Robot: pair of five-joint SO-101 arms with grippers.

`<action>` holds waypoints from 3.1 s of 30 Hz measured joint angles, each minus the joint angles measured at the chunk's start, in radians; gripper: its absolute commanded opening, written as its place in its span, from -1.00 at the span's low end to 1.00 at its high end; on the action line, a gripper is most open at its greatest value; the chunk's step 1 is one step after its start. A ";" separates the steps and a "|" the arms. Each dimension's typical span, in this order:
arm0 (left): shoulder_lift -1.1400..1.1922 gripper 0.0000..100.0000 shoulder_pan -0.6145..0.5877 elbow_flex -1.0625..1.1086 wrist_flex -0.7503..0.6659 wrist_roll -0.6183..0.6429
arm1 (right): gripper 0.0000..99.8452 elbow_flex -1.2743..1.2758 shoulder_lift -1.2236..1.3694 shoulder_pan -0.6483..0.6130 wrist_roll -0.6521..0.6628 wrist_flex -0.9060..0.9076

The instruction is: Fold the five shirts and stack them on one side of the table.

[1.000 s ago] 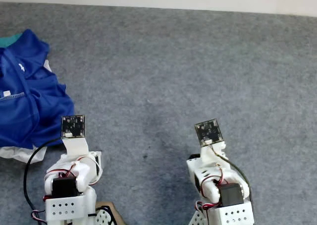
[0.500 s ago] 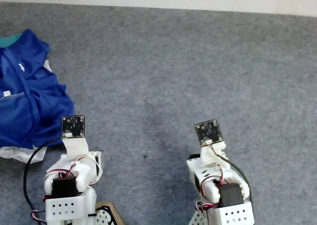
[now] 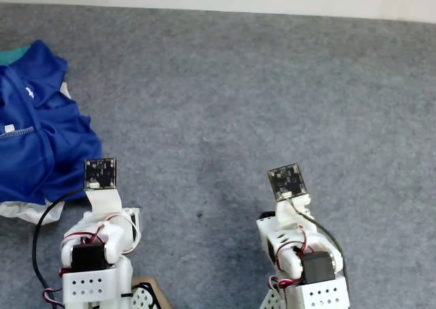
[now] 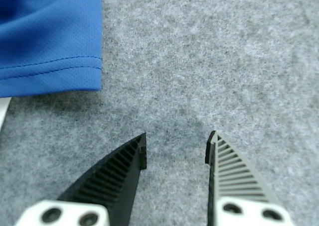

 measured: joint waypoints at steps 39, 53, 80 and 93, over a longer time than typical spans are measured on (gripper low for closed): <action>0.000 -0.58 0.000 0.000 0.000 0.000 | -0.98 0.000 0.000 0.000 0.000 0.000; 0.000 -0.58 0.000 0.000 0.000 0.000 | -0.98 0.000 0.000 0.000 0.000 0.000; 0.000 -0.58 0.002 0.000 0.000 0.000 | -0.98 0.000 0.000 0.032 -0.005 0.000; 0.000 -0.58 0.158 0.000 0.000 0.000 | -0.98 0.000 0.000 0.032 -0.005 0.000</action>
